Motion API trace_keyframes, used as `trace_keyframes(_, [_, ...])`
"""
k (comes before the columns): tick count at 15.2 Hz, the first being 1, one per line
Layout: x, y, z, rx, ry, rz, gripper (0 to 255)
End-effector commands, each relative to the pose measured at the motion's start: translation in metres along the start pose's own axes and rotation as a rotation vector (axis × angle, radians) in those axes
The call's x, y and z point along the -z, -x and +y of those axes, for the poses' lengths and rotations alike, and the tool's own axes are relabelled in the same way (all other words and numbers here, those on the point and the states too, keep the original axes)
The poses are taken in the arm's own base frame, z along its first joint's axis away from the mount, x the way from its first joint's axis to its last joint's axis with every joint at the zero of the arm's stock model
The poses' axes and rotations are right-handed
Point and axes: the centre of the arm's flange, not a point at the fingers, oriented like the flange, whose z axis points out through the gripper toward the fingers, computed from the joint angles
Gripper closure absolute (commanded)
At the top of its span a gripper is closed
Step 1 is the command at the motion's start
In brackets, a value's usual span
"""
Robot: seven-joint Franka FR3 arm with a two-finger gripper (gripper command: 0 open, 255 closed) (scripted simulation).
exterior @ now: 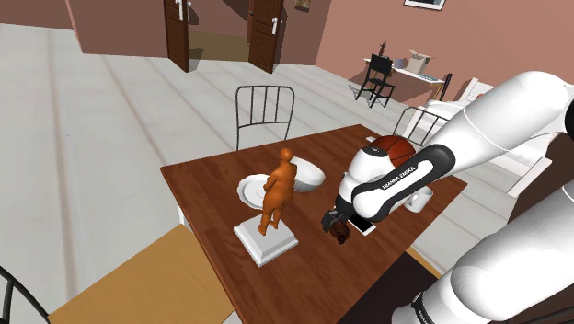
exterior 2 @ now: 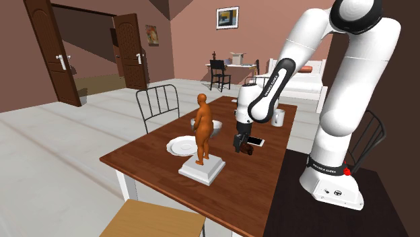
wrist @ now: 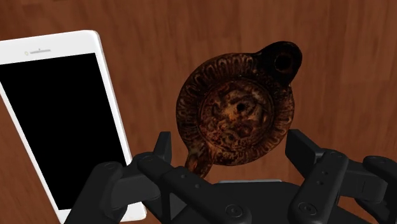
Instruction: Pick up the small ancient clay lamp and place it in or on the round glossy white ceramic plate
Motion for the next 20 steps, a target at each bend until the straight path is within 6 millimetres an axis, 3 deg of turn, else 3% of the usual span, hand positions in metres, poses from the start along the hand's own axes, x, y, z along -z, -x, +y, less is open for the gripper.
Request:
trace_keyframes(1, [0.0,0.0,0.0,0.0,0.0,0.0,255])
trace_keyframes(10, [0.0,0.0,0.0,0.0,0.0,0.0,255])
trace_keyframes(20, [0.053,-0.003,0.001,0.0,0.0,0.0,255])
